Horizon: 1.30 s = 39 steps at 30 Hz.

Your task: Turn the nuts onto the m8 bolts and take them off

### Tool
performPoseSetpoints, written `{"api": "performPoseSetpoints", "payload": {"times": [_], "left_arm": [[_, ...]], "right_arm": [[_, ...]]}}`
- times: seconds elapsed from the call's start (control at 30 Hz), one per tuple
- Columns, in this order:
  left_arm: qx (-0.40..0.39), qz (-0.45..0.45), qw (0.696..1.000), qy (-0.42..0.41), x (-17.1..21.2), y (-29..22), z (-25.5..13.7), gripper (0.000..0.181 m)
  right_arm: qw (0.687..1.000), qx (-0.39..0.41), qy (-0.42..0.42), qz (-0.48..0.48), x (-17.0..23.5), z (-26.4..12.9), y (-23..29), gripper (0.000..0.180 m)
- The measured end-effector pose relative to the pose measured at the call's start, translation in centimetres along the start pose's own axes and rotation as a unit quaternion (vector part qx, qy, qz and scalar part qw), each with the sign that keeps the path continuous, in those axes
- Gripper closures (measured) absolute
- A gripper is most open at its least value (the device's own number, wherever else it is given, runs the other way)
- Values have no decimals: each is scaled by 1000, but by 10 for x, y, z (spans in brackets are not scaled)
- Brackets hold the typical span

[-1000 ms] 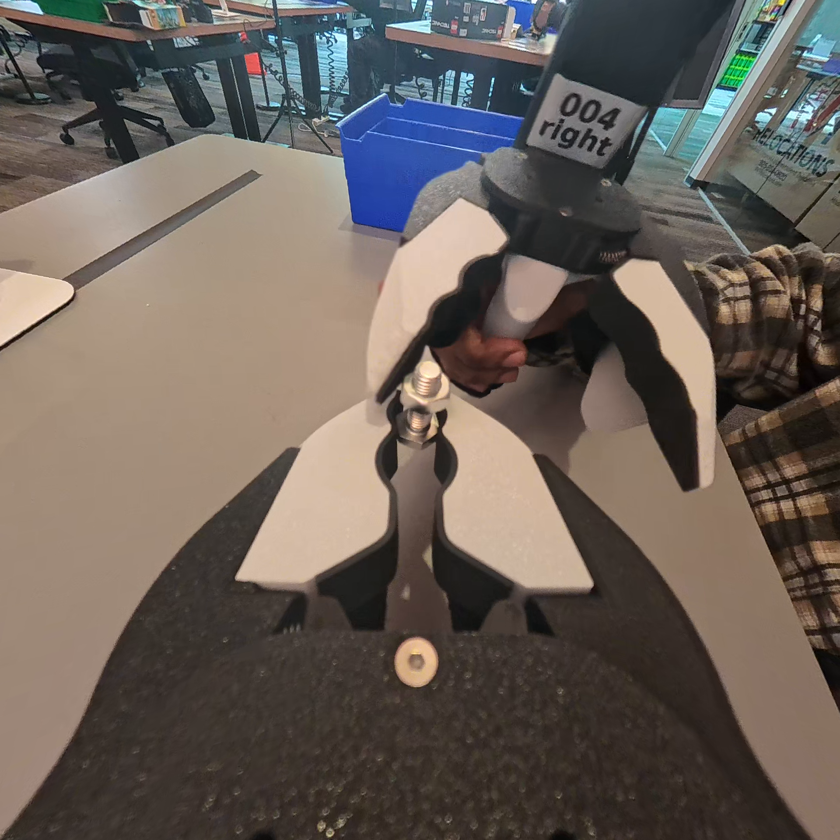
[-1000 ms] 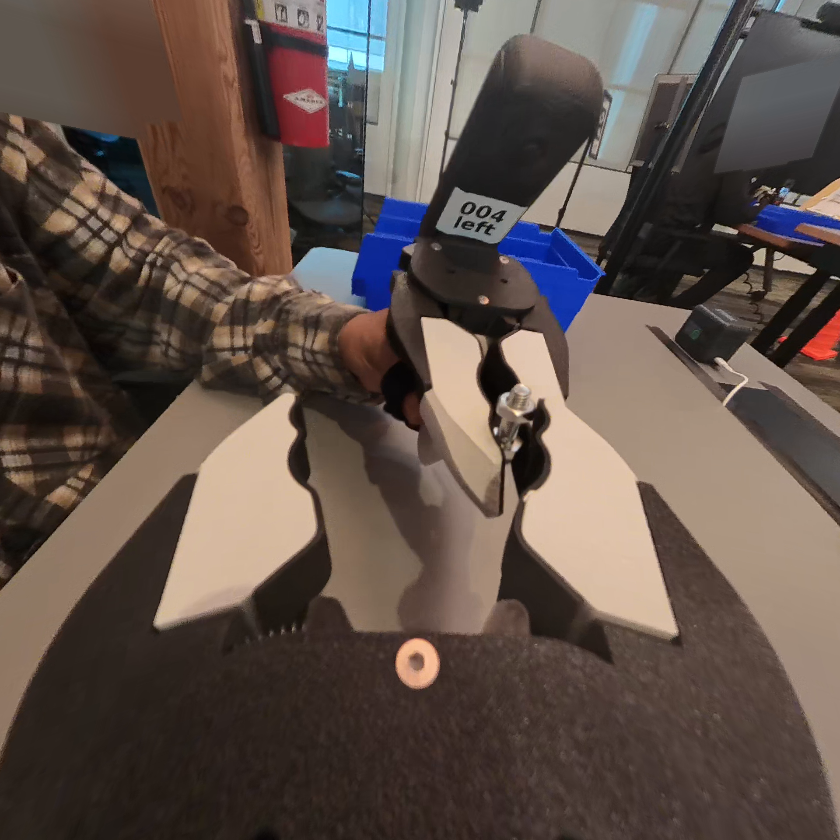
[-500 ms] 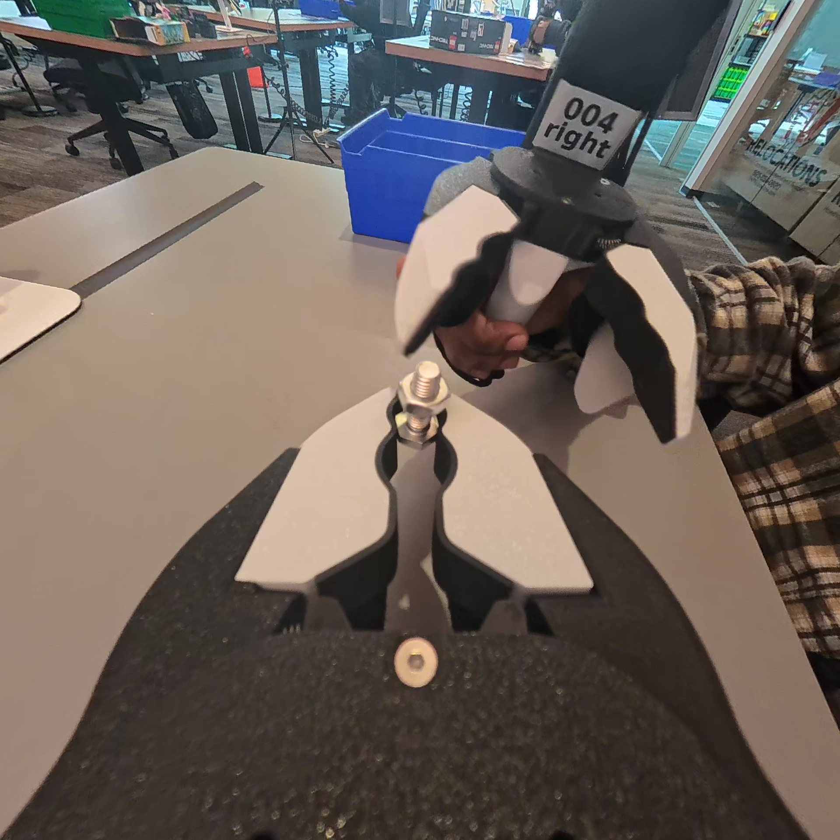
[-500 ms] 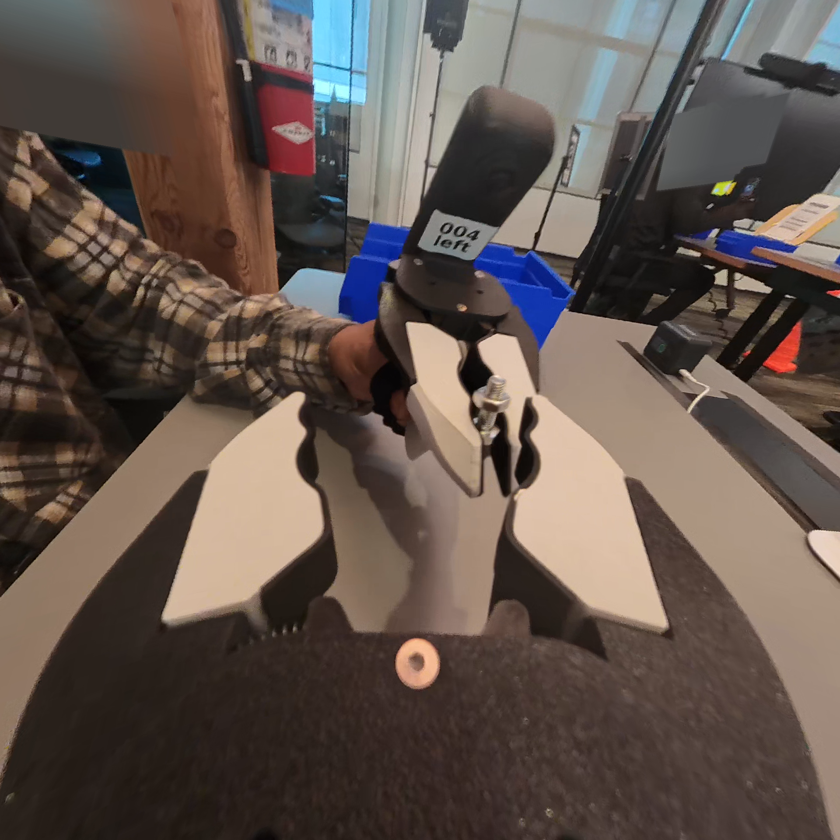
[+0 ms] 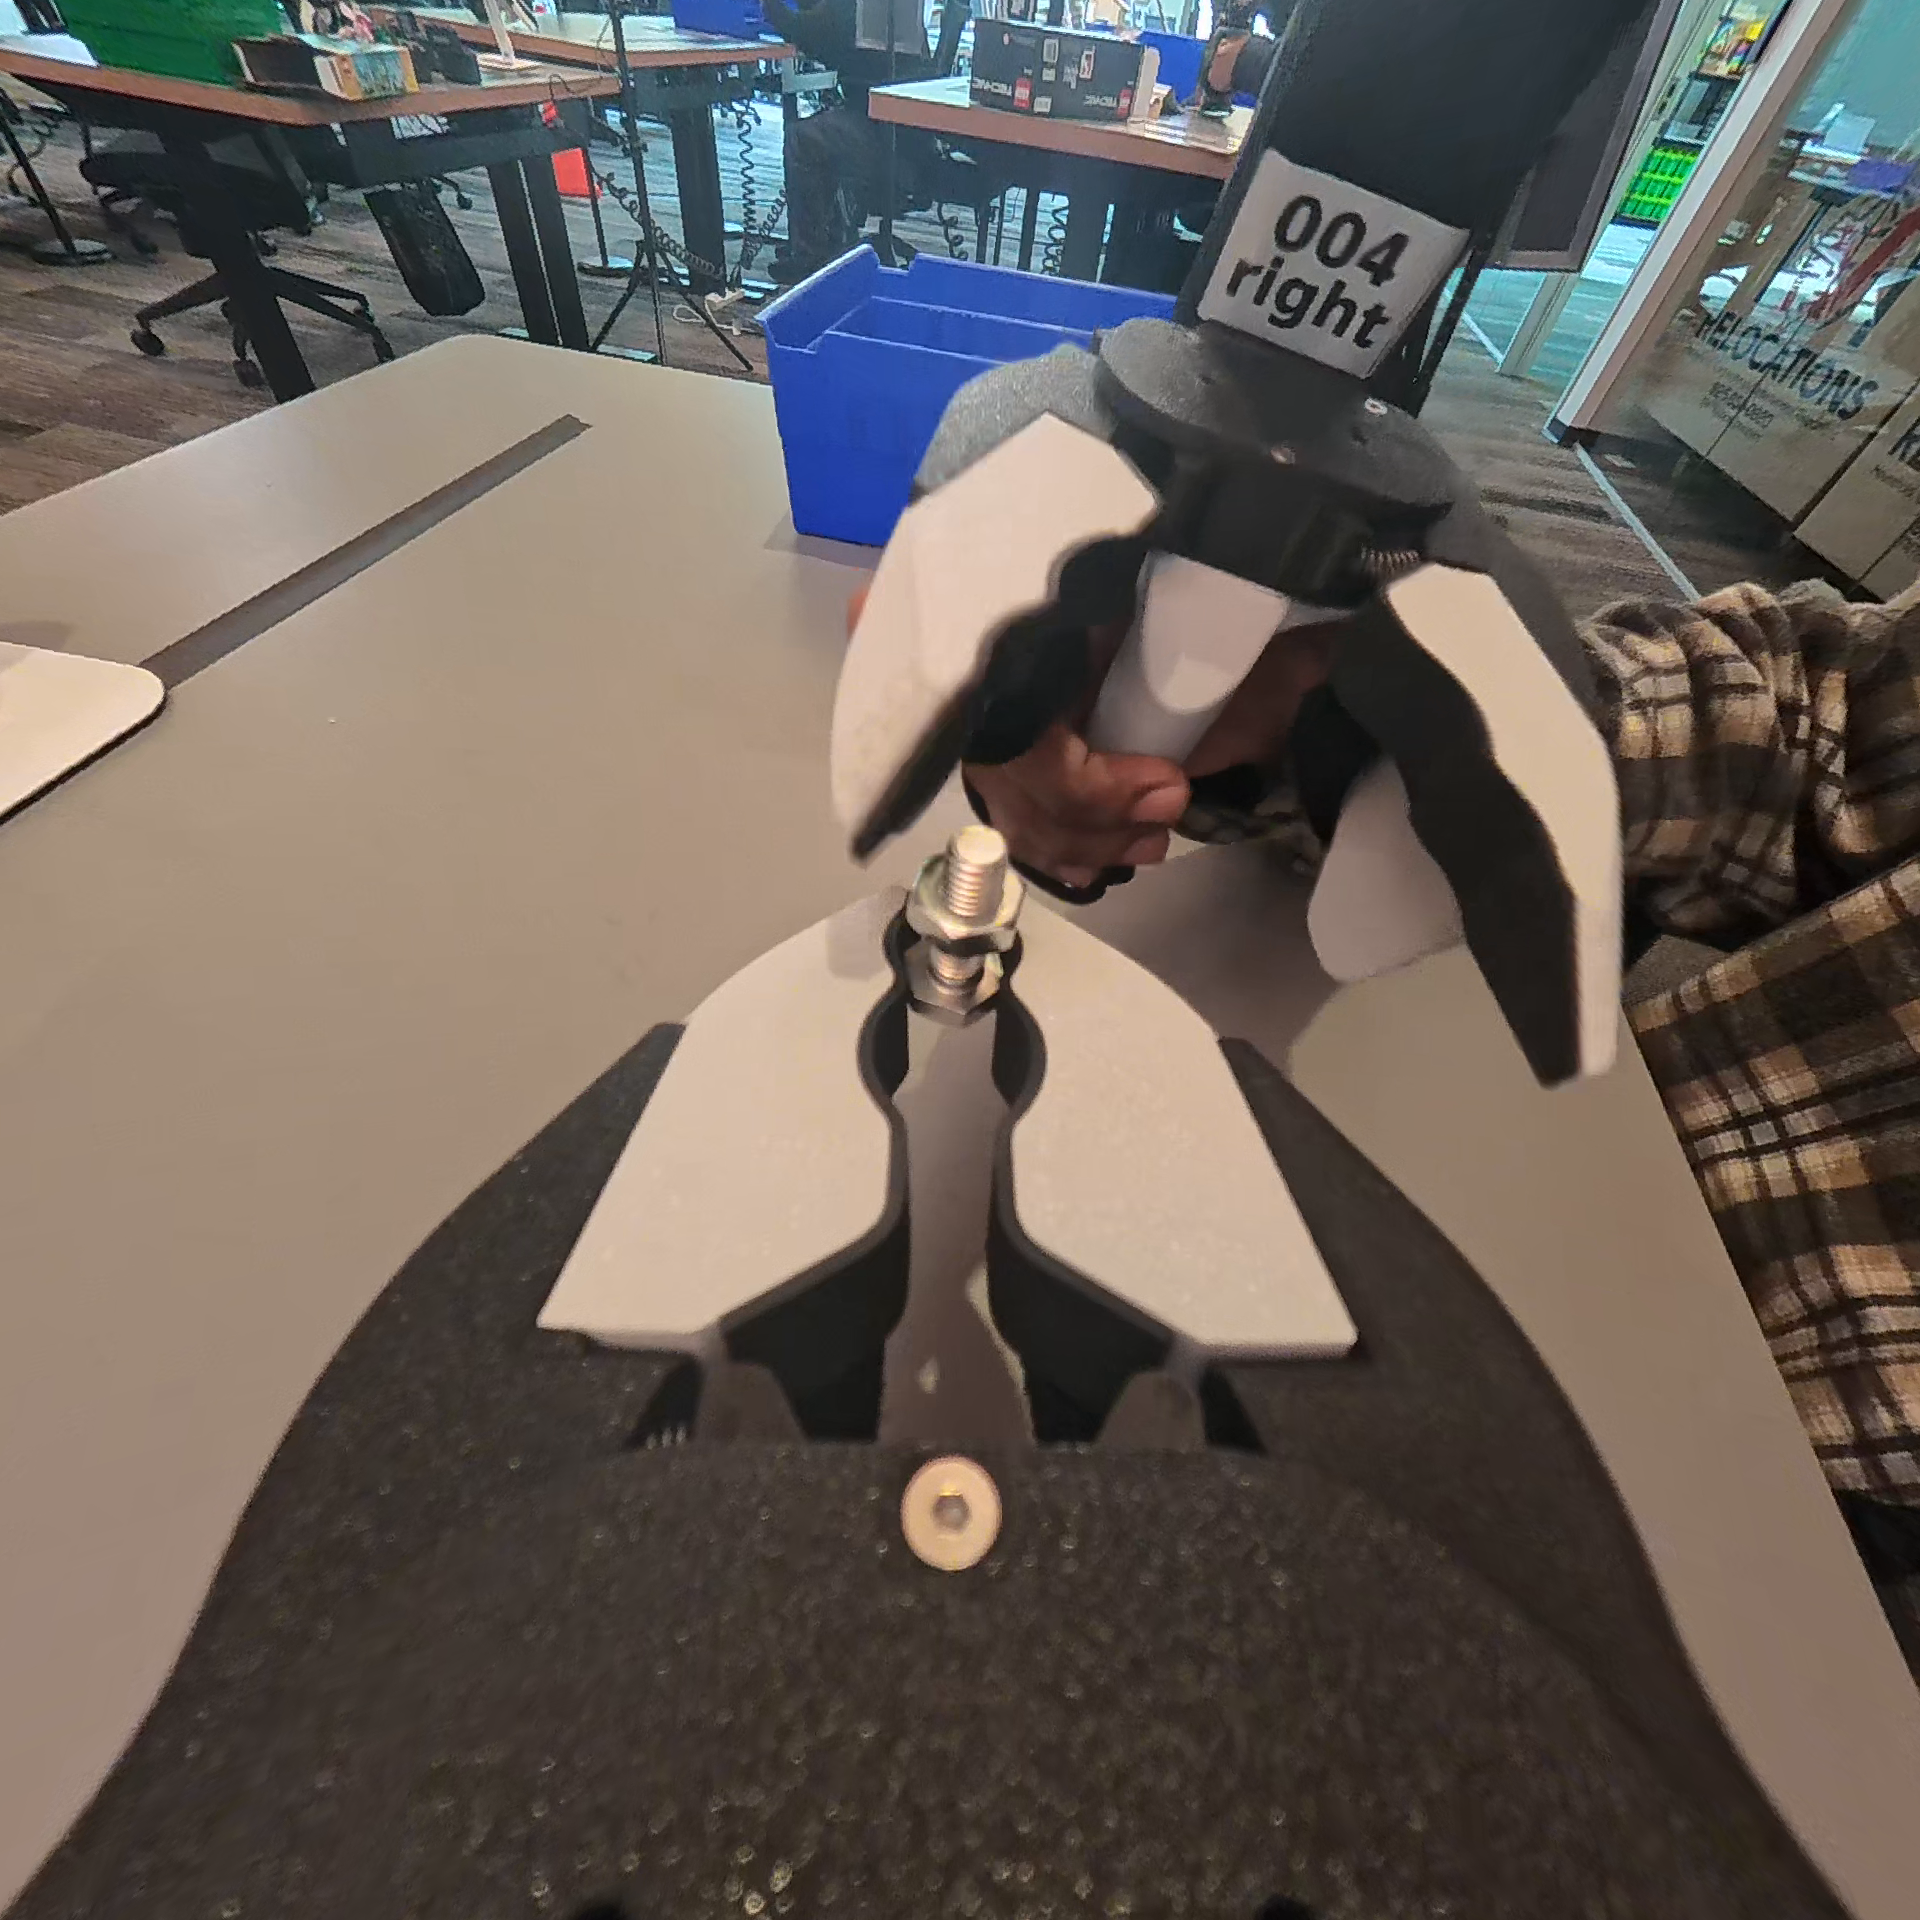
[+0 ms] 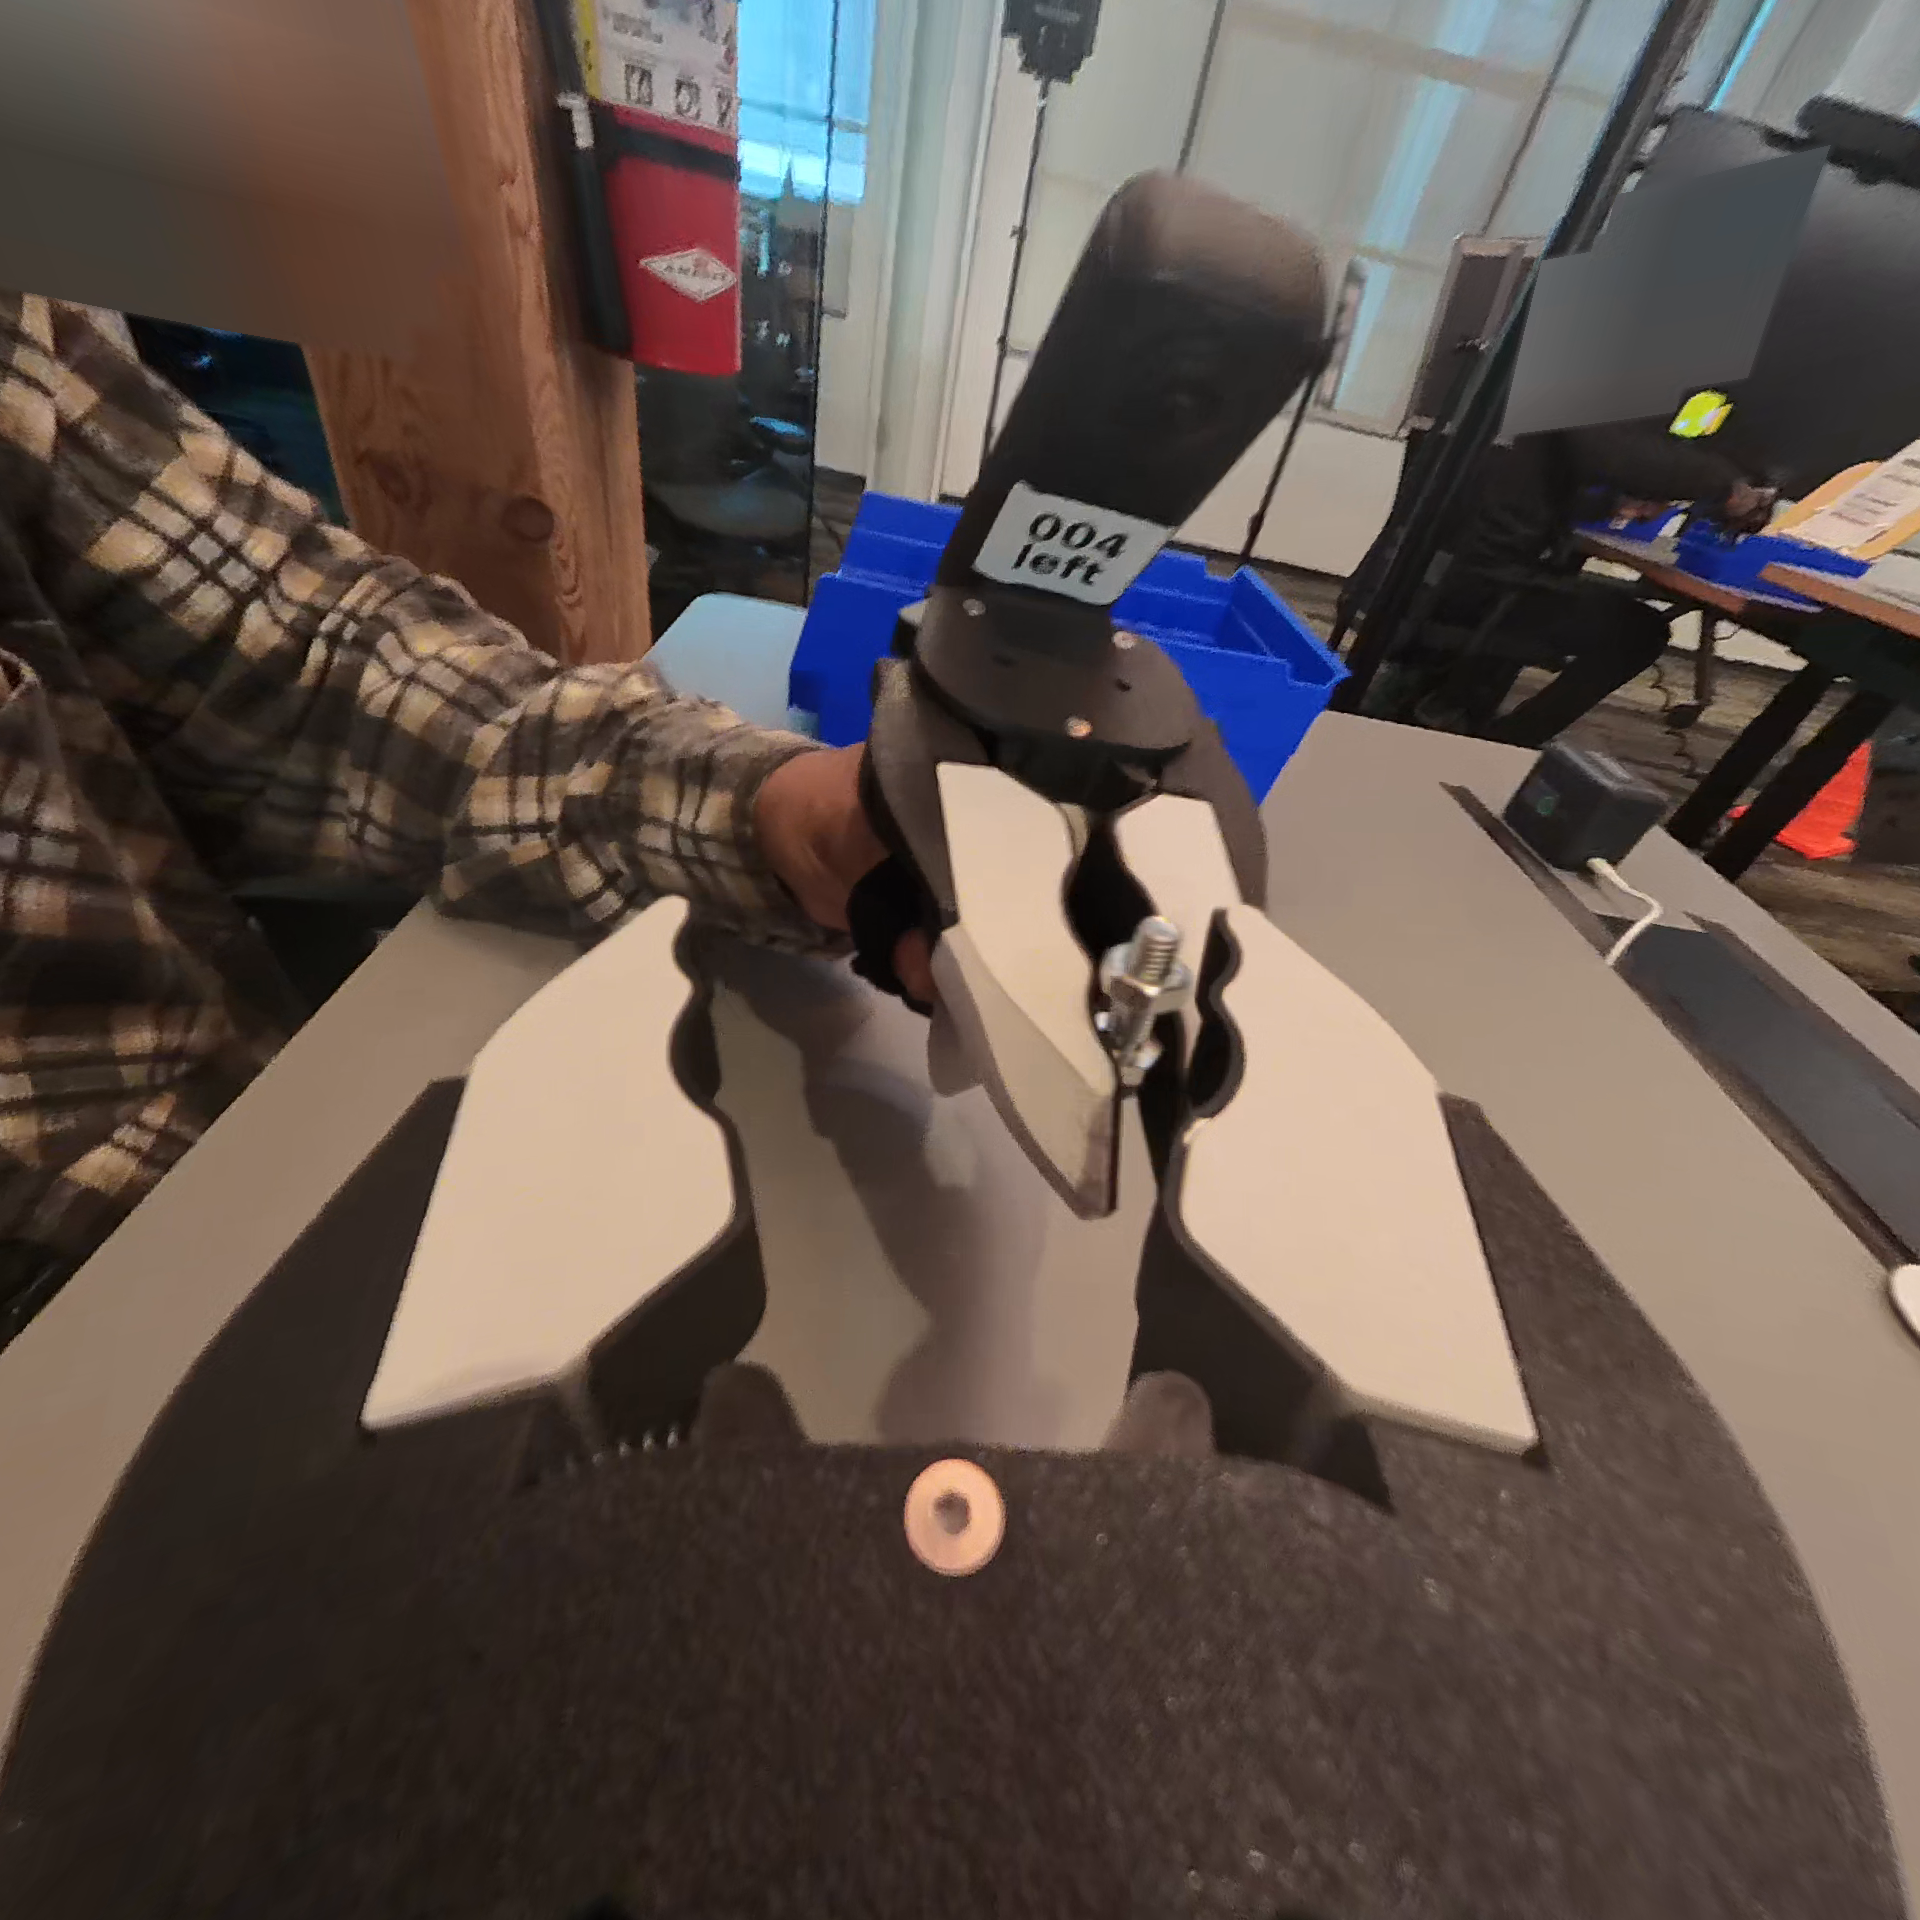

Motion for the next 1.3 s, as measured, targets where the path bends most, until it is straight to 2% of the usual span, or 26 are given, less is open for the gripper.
{"api": "performPoseSetpoints", "payload": {"times": [0.1, 0.17, 0.27, 0.4, 0.5, 0.6, 0.77, 0.83, 0.97, 1.1, 1.2, 1.3], "left_arm": [[-1, 2, 1000, 2, 0, 0, -1, 170], [-1, 0, 1000, -3, -2, 1, -1, 170], [0, -2, 1000, -4, -2, 0, -1, 170], [0, 0, 1000, -1, -1, 0, 0, 170], [-2, 0, 1000, -7, -3, 1, -2, 170], [-1, -2, 1000, -5, -2, 0, -1, 170], [-2, 0, 1000, -4, -2, 0, -1, 170], [-5, -3, 1000, -6, -3, 2, -2, 170], [0, -7, 1000, -7, -2, 1, -1, 170], [0, -4, 1000, -6, -3, 0, 0, 170], [-2, -4, 1000, -12, -5, 1, -2, 170], [0, -8, 1000, -10, -3, 1, -2, 170]], "right_arm": [[1000, -2, 18, -15, 2, -4, 7, 89], [1000, 4, 5, -13, -3, -10, 5, 95], [1000, 15, -8, -6, -5, -6, -3, 91], [1000, -3, 25, -10, 5, -3, 4, 89], [1000, 6, 7, -10, -2, -13, 4, 96], [1000, 15, -5, -4, -4, -7, -4, 92], [1000, -3, 24, -6, 3, -9, 7, 88], [1000, -2, 11, -3, -3, -17, 7, 97], [1000, 13, -14, 0, -9, -9, -3, 91], [1000, -6, 25, -6, 4, -3, 6, 85], [1000, -2, 10, -7, -4, -14, 7, 96], [1000, 15, -3, -3, -7, -11, -2, 91]]}}
Point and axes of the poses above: each gripper's, where its closed fingertips meet, z out along the fingers, x out of its underside, y = z × x across the jaws, the point moved 4 cm from there along -z, back along the fingers, and after that the axes turned 12 degrees about -y, right-handed, at the moved point
